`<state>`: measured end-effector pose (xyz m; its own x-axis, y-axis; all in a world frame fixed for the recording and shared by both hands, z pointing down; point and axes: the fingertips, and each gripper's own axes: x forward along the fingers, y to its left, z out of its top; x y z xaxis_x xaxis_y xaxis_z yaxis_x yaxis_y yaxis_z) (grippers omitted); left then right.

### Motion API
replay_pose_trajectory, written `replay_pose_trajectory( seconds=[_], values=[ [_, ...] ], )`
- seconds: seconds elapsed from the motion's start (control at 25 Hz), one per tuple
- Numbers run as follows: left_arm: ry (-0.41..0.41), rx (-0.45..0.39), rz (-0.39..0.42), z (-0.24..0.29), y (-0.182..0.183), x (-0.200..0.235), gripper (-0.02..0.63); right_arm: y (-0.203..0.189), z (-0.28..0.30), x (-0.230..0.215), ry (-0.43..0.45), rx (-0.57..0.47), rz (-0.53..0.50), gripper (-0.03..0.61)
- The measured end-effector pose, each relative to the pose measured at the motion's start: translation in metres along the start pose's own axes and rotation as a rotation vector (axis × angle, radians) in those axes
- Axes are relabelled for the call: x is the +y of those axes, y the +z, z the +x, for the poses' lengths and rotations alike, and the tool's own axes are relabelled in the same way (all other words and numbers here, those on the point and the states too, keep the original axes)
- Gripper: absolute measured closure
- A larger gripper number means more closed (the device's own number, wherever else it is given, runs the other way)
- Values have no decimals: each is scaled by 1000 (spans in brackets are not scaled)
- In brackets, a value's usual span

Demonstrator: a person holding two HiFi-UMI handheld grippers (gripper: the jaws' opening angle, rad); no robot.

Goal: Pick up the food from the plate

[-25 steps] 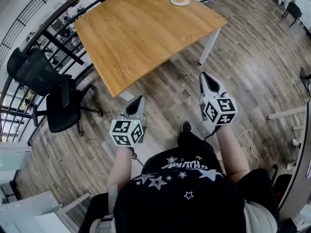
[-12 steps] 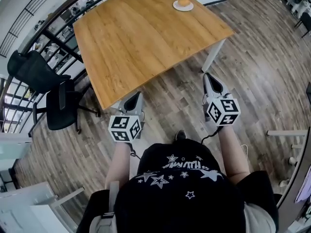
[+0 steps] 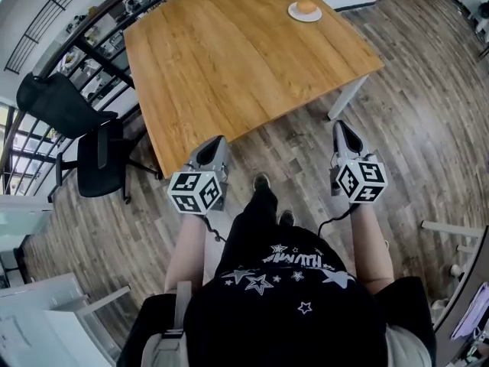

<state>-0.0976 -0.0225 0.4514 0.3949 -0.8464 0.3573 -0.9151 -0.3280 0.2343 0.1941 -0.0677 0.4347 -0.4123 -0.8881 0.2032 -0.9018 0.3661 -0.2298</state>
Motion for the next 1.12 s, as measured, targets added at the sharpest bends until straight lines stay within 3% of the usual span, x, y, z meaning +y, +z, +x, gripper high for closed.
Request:
replay_pose_trajectory(
  seconds=[0.28,0.52,0.68,1.0,1.12],
  values=[
    [-41,20,-28,80,25,37,612,23,64,-31,-41,5,-39,577],
    [-97,15,15,148,61,62,612,60,132,-60,-91,-22,-59,577],
    [-113,13,-11,175,76,81,612,72,167,-62,-105,-8,-69,577],
    [-127,-32,20,208,114,117,612,104,230,-68,-140,-10,-130,577],
    [-127,-45,25,213,126,130,612,117,249,-68,-110,6,-137,577]
  ],
)
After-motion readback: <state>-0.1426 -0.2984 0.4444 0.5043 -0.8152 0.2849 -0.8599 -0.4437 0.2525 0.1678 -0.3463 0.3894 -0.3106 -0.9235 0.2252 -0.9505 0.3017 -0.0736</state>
